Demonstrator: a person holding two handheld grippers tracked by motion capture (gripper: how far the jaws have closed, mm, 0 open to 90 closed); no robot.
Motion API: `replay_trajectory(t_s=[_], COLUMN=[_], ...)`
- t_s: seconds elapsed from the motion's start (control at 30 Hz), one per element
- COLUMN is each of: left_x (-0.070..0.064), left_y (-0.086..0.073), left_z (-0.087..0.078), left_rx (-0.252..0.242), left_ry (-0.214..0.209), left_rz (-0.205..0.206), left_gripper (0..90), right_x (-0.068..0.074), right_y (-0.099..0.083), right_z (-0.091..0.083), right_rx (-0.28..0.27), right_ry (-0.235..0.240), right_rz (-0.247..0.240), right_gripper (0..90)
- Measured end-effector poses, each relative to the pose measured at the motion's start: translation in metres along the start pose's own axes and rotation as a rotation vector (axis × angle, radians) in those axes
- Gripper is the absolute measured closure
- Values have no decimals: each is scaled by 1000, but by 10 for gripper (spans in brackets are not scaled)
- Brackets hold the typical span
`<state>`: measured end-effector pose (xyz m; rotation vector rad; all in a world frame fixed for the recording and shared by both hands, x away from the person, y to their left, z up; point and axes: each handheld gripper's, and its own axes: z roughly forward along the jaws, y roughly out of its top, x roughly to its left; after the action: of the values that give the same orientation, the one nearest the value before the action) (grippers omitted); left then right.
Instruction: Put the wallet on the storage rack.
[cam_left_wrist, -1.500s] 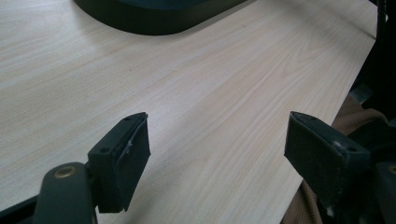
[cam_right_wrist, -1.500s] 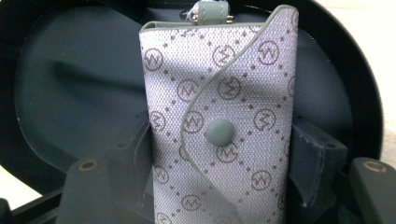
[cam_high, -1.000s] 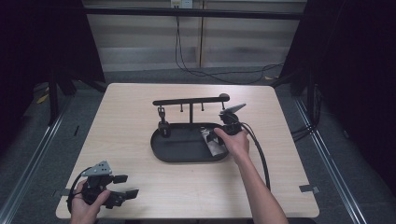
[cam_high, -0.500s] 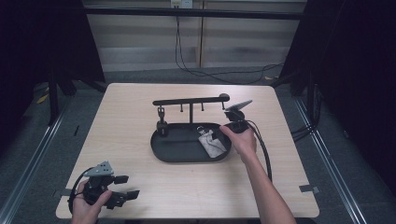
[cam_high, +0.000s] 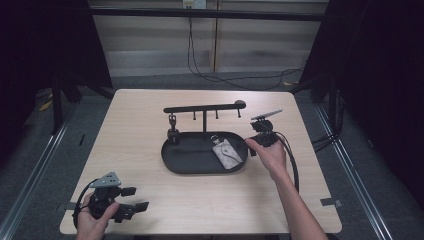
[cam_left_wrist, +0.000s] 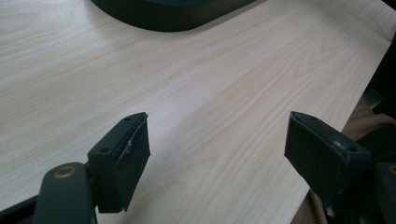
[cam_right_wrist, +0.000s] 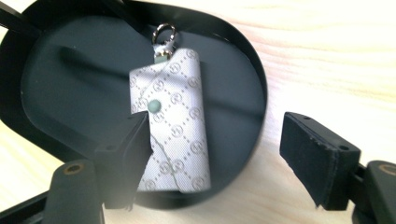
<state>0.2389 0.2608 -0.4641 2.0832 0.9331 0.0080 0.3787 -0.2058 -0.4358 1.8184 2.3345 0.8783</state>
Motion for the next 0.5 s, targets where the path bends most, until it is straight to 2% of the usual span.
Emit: replay_trajectory(t_s=[0.03, 0.27, 0.37, 0.5], left_x=[0, 1, 1, 1], left_y=[0, 0, 0, 0], left_z=[0, 0, 0, 0], left_rx=[-2, -11, -10, -13], left_ry=[2, 9, 13, 20], left_rz=[-4, -15, -16, -21], left_gripper=[221, 221, 221, 221], right_x=[-1, -3, -6, -9], right_y=[-2, -25, -36, -51], right_z=[-1, -16, -22, -31], right_rx=[2, -83, -95, -127], right_ry=[-4, 8, -5, -2], right_rz=[0, -39, -52, -49], right_gripper=[248, 250, 249, 252])
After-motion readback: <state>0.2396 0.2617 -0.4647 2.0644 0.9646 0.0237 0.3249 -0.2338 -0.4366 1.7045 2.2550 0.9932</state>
